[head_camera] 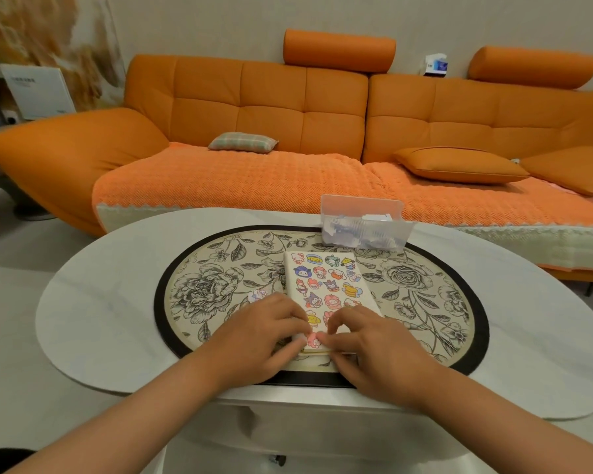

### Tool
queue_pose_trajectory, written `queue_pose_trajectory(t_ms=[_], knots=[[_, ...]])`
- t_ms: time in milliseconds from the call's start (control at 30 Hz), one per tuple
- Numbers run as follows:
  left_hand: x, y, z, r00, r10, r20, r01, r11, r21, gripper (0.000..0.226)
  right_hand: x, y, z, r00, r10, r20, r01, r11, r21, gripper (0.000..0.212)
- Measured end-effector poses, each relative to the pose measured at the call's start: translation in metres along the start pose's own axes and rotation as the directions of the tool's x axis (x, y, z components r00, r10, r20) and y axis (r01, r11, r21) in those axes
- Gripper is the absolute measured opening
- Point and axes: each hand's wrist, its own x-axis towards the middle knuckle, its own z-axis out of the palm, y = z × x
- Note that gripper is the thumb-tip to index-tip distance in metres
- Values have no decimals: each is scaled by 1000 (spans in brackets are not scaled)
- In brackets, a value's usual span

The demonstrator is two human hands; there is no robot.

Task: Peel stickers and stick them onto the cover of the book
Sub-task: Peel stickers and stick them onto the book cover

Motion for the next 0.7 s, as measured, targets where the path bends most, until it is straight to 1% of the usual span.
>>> queue_pose_trajectory(t_ms=[133, 233, 400, 467, 567, 600, 700], knots=[[-9, 3, -5, 992, 4, 129, -20, 992, 124, 36, 0, -2, 2, 1000, 24, 0, -24, 999, -22, 26], [-12, 6, -4, 994, 11, 112, -34, 978, 207, 36, 1, -4, 2, 999, 22, 32, -21, 999, -34, 31], [-14, 6, -3, 993, 86, 85, -98, 984, 148, 29, 3, -6, -1, 993, 47, 109, -46, 999, -15, 39], [-13, 6, -4, 985, 125, 116, -145, 973, 178, 30, 4, -4, -1, 992, 40, 120, -40, 999, -3, 40], [-10, 7, -4, 970, 163, 183, -205, 947, 246, 46, 4, -3, 0, 992, 42, 116, -45, 999, 19, 41], [-9, 8, -5, 969, 171, 178, -214, 941, 263, 46, 3, -3, 1, 993, 43, 112, -46, 999, 24, 41], [-9, 8, -8, 970, 188, 152, -222, 942, 250, 35, 2, -2, 0, 993, 42, 112, -47, 998, 46, 39]])
